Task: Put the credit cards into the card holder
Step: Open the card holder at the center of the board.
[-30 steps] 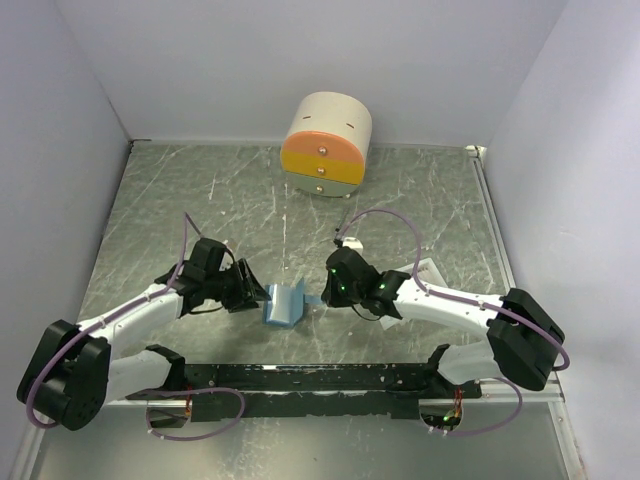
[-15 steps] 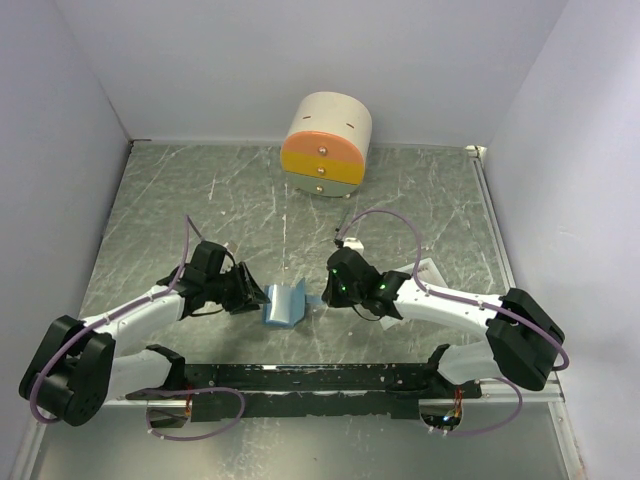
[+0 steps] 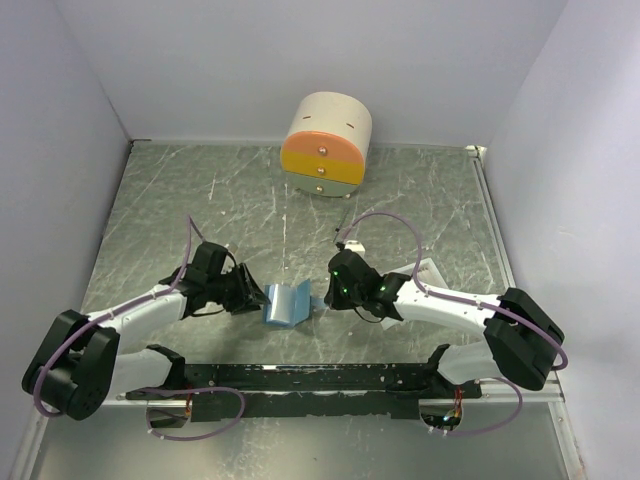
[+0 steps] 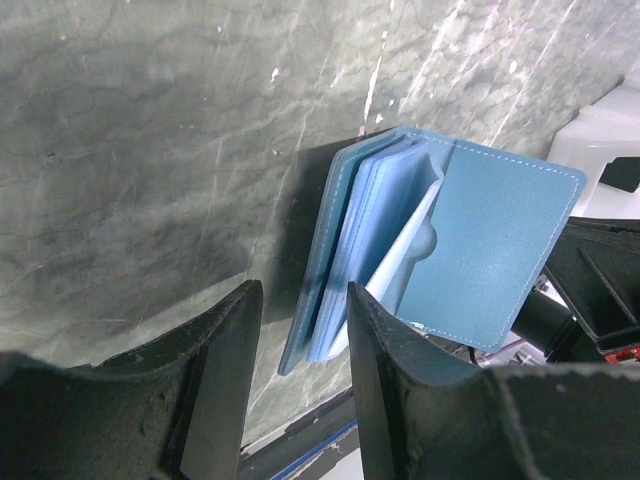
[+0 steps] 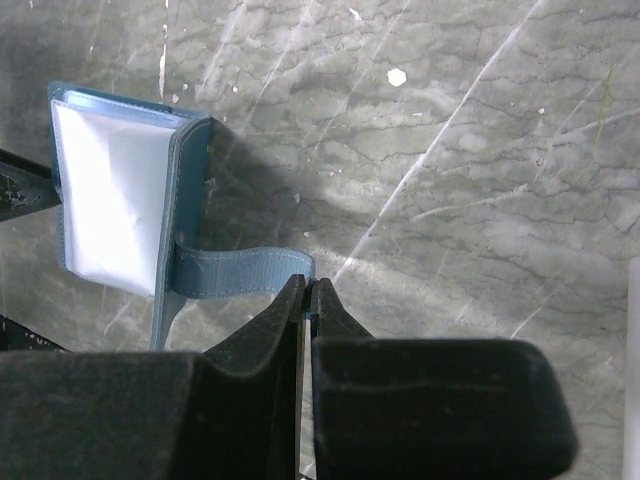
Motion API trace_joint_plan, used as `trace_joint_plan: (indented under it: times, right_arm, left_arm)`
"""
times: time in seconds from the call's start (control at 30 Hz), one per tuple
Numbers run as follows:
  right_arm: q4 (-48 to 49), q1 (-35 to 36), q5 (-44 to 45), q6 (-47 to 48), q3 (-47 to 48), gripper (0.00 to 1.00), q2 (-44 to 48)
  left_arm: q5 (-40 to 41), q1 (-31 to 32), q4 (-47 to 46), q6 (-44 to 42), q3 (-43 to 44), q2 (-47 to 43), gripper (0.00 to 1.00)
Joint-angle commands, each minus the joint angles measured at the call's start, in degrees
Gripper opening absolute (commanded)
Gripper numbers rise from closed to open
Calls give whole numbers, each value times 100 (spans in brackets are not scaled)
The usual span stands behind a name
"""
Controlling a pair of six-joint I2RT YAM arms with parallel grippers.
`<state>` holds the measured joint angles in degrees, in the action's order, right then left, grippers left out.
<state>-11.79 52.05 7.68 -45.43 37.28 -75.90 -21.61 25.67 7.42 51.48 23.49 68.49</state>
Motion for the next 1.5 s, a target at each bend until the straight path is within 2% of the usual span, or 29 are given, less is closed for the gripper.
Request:
trace_joint_plan:
  times: [0.0, 0.37, 0.57, 0.77, 1.0, 1.17, 1.47]
  right_arm:
    - [145, -32, -10, 43, -92, 0, -4]
    - [183, -43, -7, 89, -116, 0, -84]
    - [195, -114, 6, 112, -189, 0, -142]
    - [198, -169, 46, 131, -240, 0, -101]
    - [311, -182, -58, 165, -185, 0, -200]
    - [389, -178, -129, 158, -190, 0, -241]
    - [459, -178, -164, 148, -225, 0, -255]
  left_arm:
    - [-162, 29, -457, 51, -82, 63, 50]
    - [-269, 43, -675, 85, -121, 250, 50]
    - [157, 40, -157, 33, 6, -97, 50]
    - [264, 39, -74, 31, 42, -206, 49]
    - [-361, 43, -714, 67, -78, 170, 50]
    - [-483, 43, -1025, 105, -185, 184, 51]
    - [-476, 43, -910, 151, -160, 231, 50]
